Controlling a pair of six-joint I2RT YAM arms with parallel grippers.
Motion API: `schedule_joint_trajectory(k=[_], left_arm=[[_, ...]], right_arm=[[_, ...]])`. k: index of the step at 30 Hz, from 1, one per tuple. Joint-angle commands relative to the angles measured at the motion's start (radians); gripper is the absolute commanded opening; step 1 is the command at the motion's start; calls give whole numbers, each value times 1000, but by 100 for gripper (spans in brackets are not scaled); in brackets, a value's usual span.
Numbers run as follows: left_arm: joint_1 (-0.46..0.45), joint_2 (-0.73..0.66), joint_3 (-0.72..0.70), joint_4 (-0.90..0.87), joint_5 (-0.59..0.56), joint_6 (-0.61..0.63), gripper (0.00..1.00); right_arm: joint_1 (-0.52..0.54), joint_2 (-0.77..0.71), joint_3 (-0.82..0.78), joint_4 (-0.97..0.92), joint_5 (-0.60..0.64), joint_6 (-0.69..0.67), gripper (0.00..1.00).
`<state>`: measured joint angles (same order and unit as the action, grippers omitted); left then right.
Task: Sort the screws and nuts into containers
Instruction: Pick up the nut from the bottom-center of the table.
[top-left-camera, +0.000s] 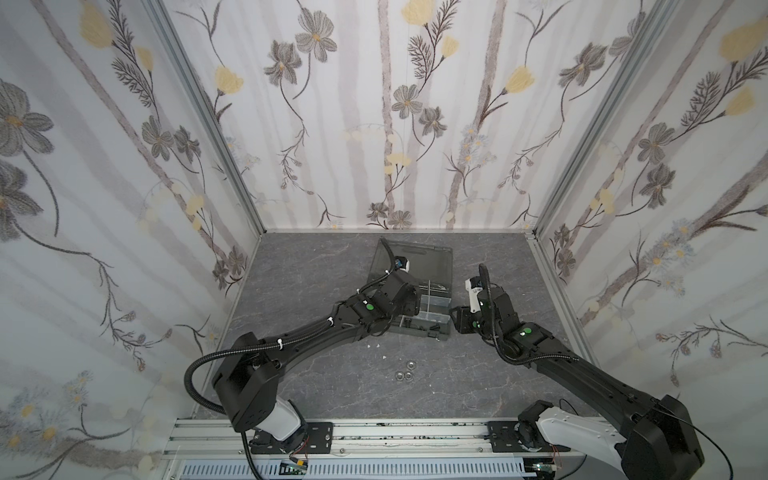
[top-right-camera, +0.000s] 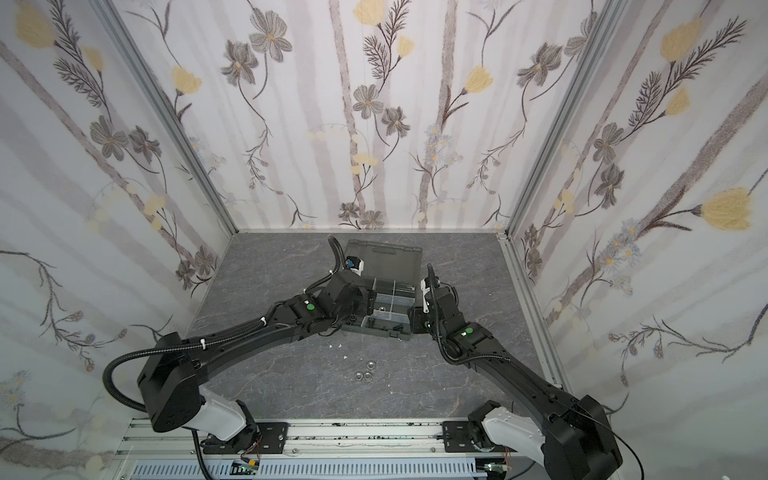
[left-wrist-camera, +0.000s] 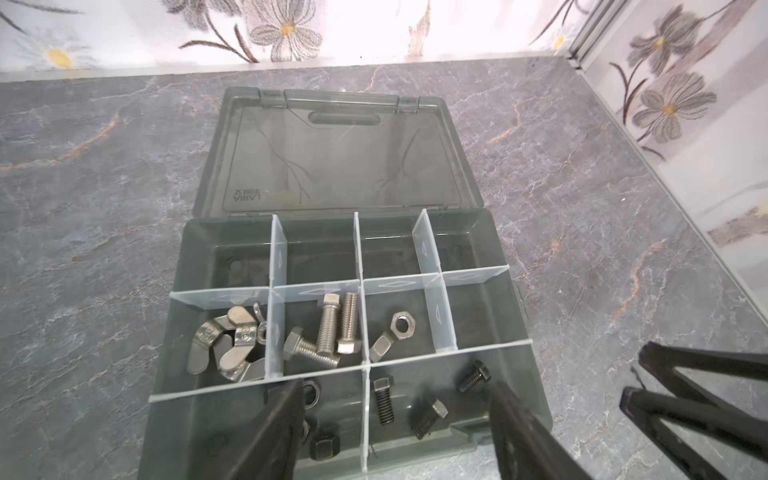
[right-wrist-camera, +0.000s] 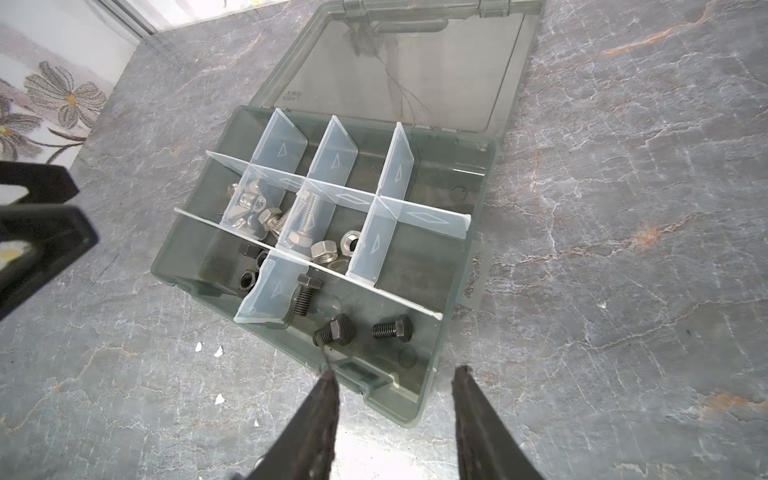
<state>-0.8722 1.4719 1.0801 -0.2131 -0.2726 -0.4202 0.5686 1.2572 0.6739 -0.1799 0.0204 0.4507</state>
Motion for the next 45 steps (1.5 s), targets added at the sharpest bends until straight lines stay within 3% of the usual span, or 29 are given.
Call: schedule_joint_trajectory(k=[1,5,9,15,20,37,45], left_arm=[[12,-117,-126,124,-29,-51,78],[18,-310,-320,184,-57,-125,92],[19,-489,-470,201,-79,-171,99],[21,-718,-650,201,-111,-262,100],[21,-839,-725,199,-108,-290,100],[19,-778,-732,201,-80,-341,100],[20,-786,-736,201,-82,-345,100]], right_arm=[[32,18,-11,66,-27,-3,47],[116,50,-17,90,-16,1,48],[201,93,-23,114,-20,16,50],[355,207,-11,127,-23,39,52],[421,273,-3,132,-18,77,50],[497,467,128,9,67,102,46],[499,484,141,-3,72,15,45]])
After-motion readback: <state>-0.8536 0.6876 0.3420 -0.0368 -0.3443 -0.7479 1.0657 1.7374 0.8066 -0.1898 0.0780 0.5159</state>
